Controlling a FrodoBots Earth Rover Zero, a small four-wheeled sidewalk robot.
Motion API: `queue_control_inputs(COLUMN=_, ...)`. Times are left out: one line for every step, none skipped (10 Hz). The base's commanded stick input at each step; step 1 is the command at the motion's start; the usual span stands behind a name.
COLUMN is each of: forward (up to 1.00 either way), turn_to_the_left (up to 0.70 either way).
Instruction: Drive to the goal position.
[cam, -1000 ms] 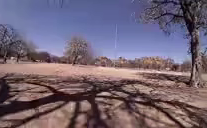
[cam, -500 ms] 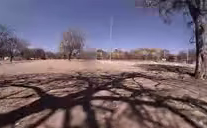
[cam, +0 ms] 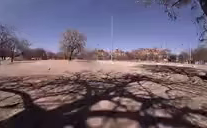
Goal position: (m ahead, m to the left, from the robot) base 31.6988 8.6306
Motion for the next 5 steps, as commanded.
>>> queue_control_inputs(forward=1.0, turn_to_the_left=0.0)
queue_control_inputs(forward=1.0, turn_to_the_left=0.0)
queue_control_inputs(forward=1.0, turn_to_the_left=0.0)
queue_control_inputs(forward=1.0, turn_to_the_left=0.0)
queue_control_inputs(forward=1.0, turn_to_the_left=0.0)
